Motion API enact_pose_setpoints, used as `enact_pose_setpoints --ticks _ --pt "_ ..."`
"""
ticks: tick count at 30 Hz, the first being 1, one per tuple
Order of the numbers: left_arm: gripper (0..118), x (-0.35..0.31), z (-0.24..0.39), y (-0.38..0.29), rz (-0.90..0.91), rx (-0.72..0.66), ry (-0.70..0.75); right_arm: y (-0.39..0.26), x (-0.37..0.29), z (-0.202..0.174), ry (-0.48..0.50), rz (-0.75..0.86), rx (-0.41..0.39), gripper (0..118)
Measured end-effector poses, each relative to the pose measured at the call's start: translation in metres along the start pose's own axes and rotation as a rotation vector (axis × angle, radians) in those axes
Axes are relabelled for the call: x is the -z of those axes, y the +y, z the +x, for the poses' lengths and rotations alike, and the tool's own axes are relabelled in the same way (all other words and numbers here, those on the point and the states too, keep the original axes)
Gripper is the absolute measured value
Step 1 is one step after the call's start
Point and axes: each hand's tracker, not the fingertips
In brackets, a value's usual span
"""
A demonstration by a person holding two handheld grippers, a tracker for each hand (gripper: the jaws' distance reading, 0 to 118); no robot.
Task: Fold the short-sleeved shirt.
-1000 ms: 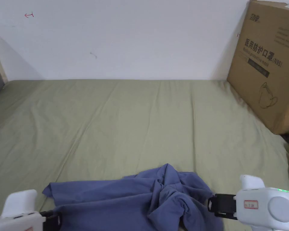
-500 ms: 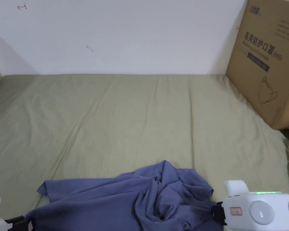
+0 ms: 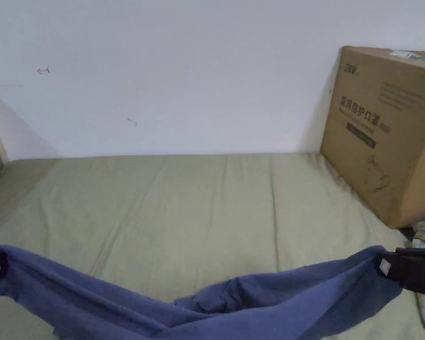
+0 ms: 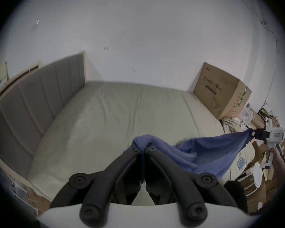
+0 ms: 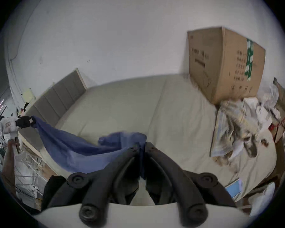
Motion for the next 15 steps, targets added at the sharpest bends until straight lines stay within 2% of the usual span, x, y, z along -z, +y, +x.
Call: enact_pose_setpoints --ticks 6,8,11,15 --pt "2 -0.008 0.010 0.098 0.131 0.119 0.021 0.103 -0.030 -0.009 -0.001 0.141 -0.063 6" --pt "2 -0.006 0.013 0.130 0.156 0.121 0.025 0.138 -0.032 -0.015 -0.022 0.176 -0.088 6" --pt "2 0.003 0.019 0.175 0.200 0.109 0.037 0.189 -0.025 -0.018 -0.038 0.213 -0.083 6" --pt "2 0.033 0.014 0.227 0.270 0.108 0.082 0.251 -0.003 -0.013 -0.113 0.287 -0.108 6"
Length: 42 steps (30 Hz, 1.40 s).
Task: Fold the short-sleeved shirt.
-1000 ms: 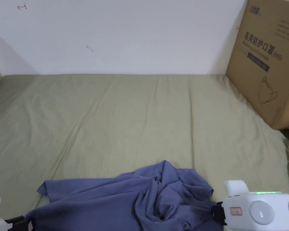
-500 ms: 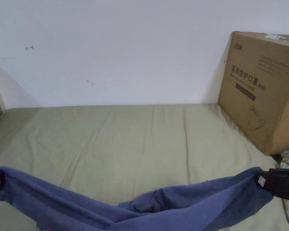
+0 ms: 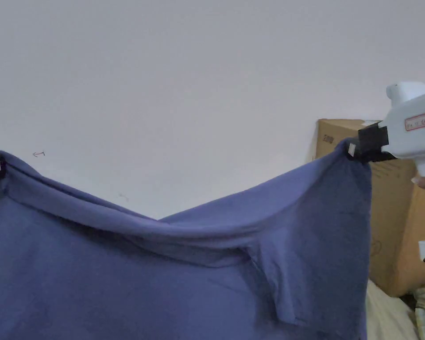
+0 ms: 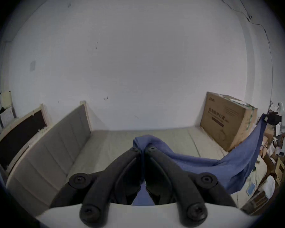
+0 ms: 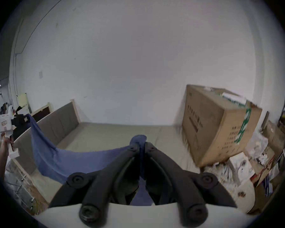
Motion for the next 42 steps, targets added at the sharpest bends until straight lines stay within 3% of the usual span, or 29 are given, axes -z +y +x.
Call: enact_pose_setpoints --ticks 9,15,20,26,30,33,36,42 --pt "2 0.101 0.007 0.066 0.142 -0.029 0.100 0.088 0.104 0.014 -0.156 0.142 0.027 6" --pt "2 0.197 0.014 0.052 0.111 -0.058 0.134 0.081 0.180 0.022 -0.233 0.176 0.022 6" --pt "2 0.274 0.022 -0.012 -0.029 -0.064 0.134 0.014 0.262 0.042 -0.248 0.065 0.044 6" --pt "2 0.334 0.029 -0.172 -0.347 -0.120 0.113 -0.165 0.324 0.063 -0.215 -0.253 0.072 6" --pt "2 0.321 0.025 -0.296 -0.643 -0.175 0.045 -0.299 0.314 0.075 -0.183 -0.556 0.084 6" --pt "2 0.293 0.009 -0.359 -0.743 -0.072 -0.005 -0.365 0.274 0.083 -0.093 -0.674 0.112 6" --pt "2 0.242 -0.006 -0.379 -0.762 -0.086 -0.054 -0.394 0.217 0.089 -0.027 -0.700 0.132 6" --pt "2 0.113 -0.019 -0.386 -0.783 -0.111 -0.093 -0.410 0.098 0.098 0.011 -0.756 0.203 6"
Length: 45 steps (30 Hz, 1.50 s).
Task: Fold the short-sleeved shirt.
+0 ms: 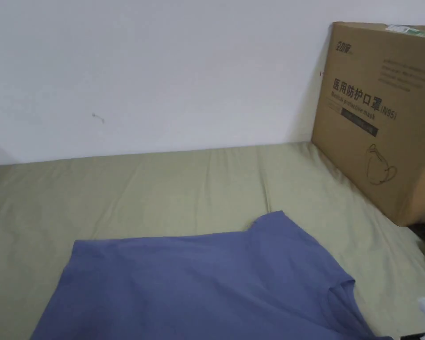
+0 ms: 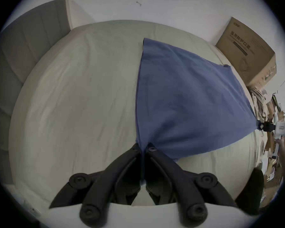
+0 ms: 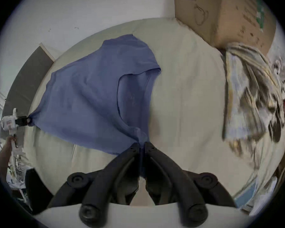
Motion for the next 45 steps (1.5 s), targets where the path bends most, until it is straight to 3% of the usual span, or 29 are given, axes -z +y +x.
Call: enact_pose_setpoints --ticks 10,14,15,17,18,19,20,21,24,29,32,34,35,36,37,38,39,45 --pt "2 -0.048 -0.001 -0.103 -0.080 0.055 -0.030 -0.087 -0.036 -0.004 -0.009 -0.096 -0.017 6" --pt "5 -0.045 -0.015 -0.109 -0.068 -0.012 -0.065 -0.091 -0.032 0.000 -0.008 -0.084 0.054 8" --pt "10 -0.049 -0.009 -0.109 -0.063 -0.020 -0.062 -0.091 -0.032 -0.002 -0.018 -0.081 0.058 12" --pt "45 -0.055 -0.006 -0.107 -0.038 -0.032 -0.045 -0.089 -0.032 -0.007 -0.079 -0.068 0.041 35" --pt "66 -0.059 -0.007 -0.105 -0.024 -0.037 -0.045 -0.089 -0.036 -0.009 -0.098 -0.053 0.037 52" --pt "92 -0.066 -0.006 -0.100 -0.011 -0.050 -0.061 -0.086 -0.041 -0.010 -0.090 -0.046 0.050 85" --pt "104 -0.072 -0.004 -0.095 0.006 -0.062 -0.072 -0.083 -0.049 -0.015 -0.088 -0.032 0.081 98" --pt "106 -0.079 -0.003 -0.090 0.025 -0.066 -0.078 -0.078 -0.057 -0.018 -0.083 -0.005 0.112 98" --pt "105 -0.104 0.013 -0.065 0.129 -0.021 -0.054 -0.057 -0.083 -0.037 -0.087 0.100 0.093 98" --pt "105 -0.135 0.075 -0.026 0.275 0.055 -0.011 -0.018 -0.109 -0.096 -0.145 0.270 -0.090 98" --pt "105 -0.134 0.103 -0.007 0.340 0.089 0.044 0.000 -0.109 -0.131 -0.136 0.362 -0.138 98" --pt "104 -0.130 0.123 0.001 0.350 0.133 0.067 0.007 -0.106 -0.148 -0.126 0.373 -0.130 98" --pt "98 -0.124 0.128 0.003 0.353 0.154 0.039 0.011 -0.103 -0.156 -0.102 0.376 -0.131 95" --pt "83 -0.120 0.134 0.005 0.363 0.162 0.020 0.014 -0.094 -0.156 -0.098 0.384 -0.130 85" --pt "49 -0.117 0.137 0.007 0.357 0.161 0.007 0.016 -0.091 -0.160 -0.083 0.406 -0.130 50" --pt "23 -0.111 0.140 0.010 0.347 0.158 -0.004 0.019 -0.087 -0.164 -0.080 0.427 -0.122 18" --pt "8 -0.104 0.138 0.013 0.328 0.150 -0.020 0.022 -0.081 -0.167 -0.077 0.424 -0.121 5" --pt "0 -0.059 0.103 0.059 0.278 0.084 -0.048 0.042 -0.065 -0.166 -0.023 0.431 -0.092 3"
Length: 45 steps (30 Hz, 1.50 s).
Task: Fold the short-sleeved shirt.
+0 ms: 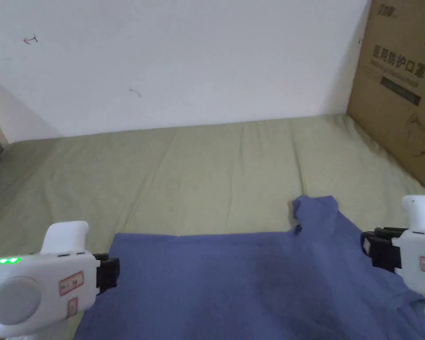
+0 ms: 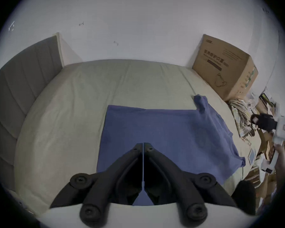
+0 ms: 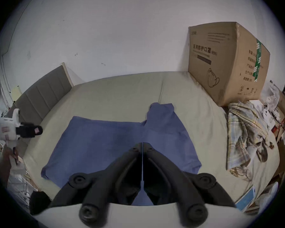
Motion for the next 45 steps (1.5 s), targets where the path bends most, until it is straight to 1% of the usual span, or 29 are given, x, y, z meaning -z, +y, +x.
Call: enact_pose_setpoints --ticks 4,6,7,8,9,10,11,13,16,19,20,21,22,23,24,25,26,27,29,30,32,34,35,36,37,38,39,41,45 --pt "0 0.065 -0.033 0.046 -0.096 -0.015 0.016 0.006 0.016 0.007 -0.012 -0.018 -0.021 2" --pt "2 0.107 -0.056 0.065 -0.143 0.025 0.001 0.008 0.026 0.014 -0.007 -0.036 -0.013 2" --pt "14 0.125 -0.061 0.073 -0.140 0.071 0.050 0.009 0.028 0.016 0.013 -0.048 0.008 2" --pt "42 0.142 -0.068 0.080 -0.147 0.097 0.089 0.009 0.032 0.019 0.020 -0.060 0.028 2" --pt "81 0.157 -0.074 0.084 -0.162 0.096 0.085 0.008 0.035 0.022 0.015 -0.067 0.038 2" --pt "116 0.173 -0.084 0.089 -0.191 0.075 0.080 0.007 0.039 0.024 0.012 -0.076 0.044 2" --pt "118 0.189 -0.091 0.090 -0.215 0.050 0.084 0.006 0.041 0.026 0.012 -0.086 0.048 2" --pt "116 0.206 -0.096 0.090 -0.191 0.034 0.062 0.004 0.047 0.031 0.009 -0.103 0.049 2" --pt "116 0.242 -0.108 0.084 -0.259 0.039 0.091 -0.001 0.057 0.041 -0.016 -0.129 0.045 2" --pt "116 0.264 -0.108 0.073 -0.345 0.093 0.117 -0.004 0.069 0.053 -0.029 -0.155 0.063 2" --pt "114 0.269 -0.108 0.069 -0.370 0.107 0.119 -0.004 0.073 0.057 -0.034 -0.164 0.080 2" --pt "107 0.269 -0.111 0.066 -0.376 0.070 0.075 -0.003 0.077 0.061 -0.036 -0.171 0.099 2" --pt "105 0.265 -0.111 0.071 -0.341 0.030 0.080 -0.003 0.080 0.064 -0.033 -0.179 0.116 2" --pt "97 0.257 -0.113 0.077 -0.313 0.018 0.077 -0.002 0.085 0.066 -0.041 -0.181 0.109 2" --pt "81 0.250 -0.114 0.079 -0.301 0.018 0.073 -0.001 0.088 0.067 -0.056 -0.182 0.088 2" --pt "46 0.244 -0.114 0.081 -0.291 0.024 0.068 0.000 0.091 0.066 -0.055 -0.181 0.070 2" --pt "11 0.240 -0.117 0.082 -0.263 0.031 0.018 0.002 0.095 0.067 -0.043 -0.184 0.058 2" --pt "2 0.236 -0.115 0.082 -0.267 0.028 -0.022 0.006 0.100 0.068 -0.031 -0.191 0.051 2" --pt "2 0.216 -0.101 0.082 -0.232 0.063 0.003 0.023 0.117 0.072 0.007 -0.214 0.073 2" --pt "2 0.184 -0.074 0.078 -0.200 0.087 0.018 0.034 0.126 0.075 0.036 -0.218 0.110 2" --pt "2 0.162 -0.070 0.077 -0.133 0.048 0.003 0.059 0.147 0.082 0.063 -0.206 0.166 2" --pt "2 0.138 -0.060 0.077 -0.096 -0.015 -0.004 0.078 0.170 0.090 0.081 -0.225 0.182 4" --pt "2 0.130 -0.060 0.077 -0.089 -0.036 -0.007 0.087 0.185 0.095 0.100 -0.232 0.183 21" --pt "2 0.124 -0.059 0.076 -0.086 -0.042 -0.018 0.091 0.197 0.098 0.093 -0.219 0.167 61" --pt "2 0.119 -0.058 0.074 -0.077 -0.043 -0.025 0.094 0.208 0.100 0.033 -0.190 0.151 111" --pt "2 0.116 -0.059 0.074 -0.063 -0.038 -0.037 0.098 0.225 0.103 -0.043 -0.212 0.128 117" --pt "2 0.113 -0.057 0.072 -0.051 -0.017 -0.037 0.096 0.243 0.112 -0.067 -0.280 0.120 117" --pt "2 0.110 -0.053 0.070 -0.050 0.021 -0.003 0.096 0.266 0.120 -0.103 -0.324 0.102 117" --pt "2 0.108 -0.055 0.067 -0.065 0.012 -0.004 0.081 0.302 0.126 -0.184 -0.457 0.031 117"
